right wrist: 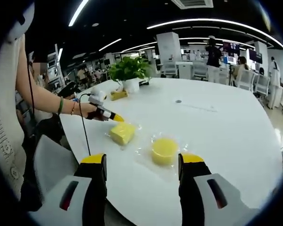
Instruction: Compare the silicone blocks by pressing each to a similar depth, holding the contact briefly, and releasing to observe deformation and rebound differences across the visible hardness samples.
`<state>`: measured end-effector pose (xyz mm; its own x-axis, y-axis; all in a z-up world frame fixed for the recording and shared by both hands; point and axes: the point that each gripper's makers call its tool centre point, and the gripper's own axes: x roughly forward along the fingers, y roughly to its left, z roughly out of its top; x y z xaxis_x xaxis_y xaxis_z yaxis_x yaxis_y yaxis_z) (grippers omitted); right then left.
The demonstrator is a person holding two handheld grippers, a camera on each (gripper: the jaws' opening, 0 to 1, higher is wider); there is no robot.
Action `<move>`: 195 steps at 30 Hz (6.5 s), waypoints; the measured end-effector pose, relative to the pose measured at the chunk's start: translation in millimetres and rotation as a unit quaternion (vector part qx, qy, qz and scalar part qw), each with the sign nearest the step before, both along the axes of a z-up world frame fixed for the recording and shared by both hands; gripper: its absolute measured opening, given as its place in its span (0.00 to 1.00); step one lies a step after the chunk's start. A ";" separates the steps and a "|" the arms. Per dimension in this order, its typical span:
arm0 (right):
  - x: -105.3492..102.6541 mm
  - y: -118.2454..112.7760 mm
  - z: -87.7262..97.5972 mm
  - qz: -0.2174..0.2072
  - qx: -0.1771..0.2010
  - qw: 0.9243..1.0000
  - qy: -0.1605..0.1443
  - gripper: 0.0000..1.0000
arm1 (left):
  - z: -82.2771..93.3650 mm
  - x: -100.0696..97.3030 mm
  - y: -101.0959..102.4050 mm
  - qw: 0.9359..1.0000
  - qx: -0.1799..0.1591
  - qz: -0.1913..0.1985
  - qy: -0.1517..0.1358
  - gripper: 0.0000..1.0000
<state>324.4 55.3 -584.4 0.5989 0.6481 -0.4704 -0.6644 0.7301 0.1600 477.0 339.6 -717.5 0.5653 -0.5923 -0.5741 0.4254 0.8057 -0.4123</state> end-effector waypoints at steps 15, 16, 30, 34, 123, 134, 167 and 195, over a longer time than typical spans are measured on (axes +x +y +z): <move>-2.6 7.5 13.9 0.019 0.037 0.999 -0.007 0.59 | 52.6 -29.6 1.8 0.997 -0.004 0.019 -0.069 0.37; -3.0 7.5 16.3 0.020 0.043 0.999 -0.010 0.60 | 67.1 -40.5 -2.6 0.997 -0.006 0.022 -0.076 0.37; -14.8 -2.8 30.5 0.037 0.112 0.993 -0.009 0.69 | 158.3 -118.0 -46.9 0.977 -0.052 -0.008 -0.207 0.52; -21.6 -9.3 37.1 0.035 0.141 0.989 -0.023 0.72 | 178.1 -137.5 -61.9 0.971 -0.064 -0.015 -0.230 0.56; -9.3 -87.0 -20.5 -0.053 0.223 0.972 0.051 0.69 | 30.9 -15.8 -168.7 0.945 -0.207 0.185 0.176 0.54; -2.2 -85.4 -25.5 -0.057 0.231 0.970 0.058 0.68 | 10.9 -2.0 -189.8 0.948 -0.185 0.161 0.201 0.52; 2.1 -101.3 -42.0 -0.080 0.233 0.966 0.081 0.62 | -15.8 9.1 -208.8 0.966 -0.138 0.119 0.181 0.00; 2.6 -90.9 -5.0 -0.040 0.214 0.976 0.017 0.66 | 64.6 -16.4 -250.0 0.997 0.001 -0.069 -0.029 0.00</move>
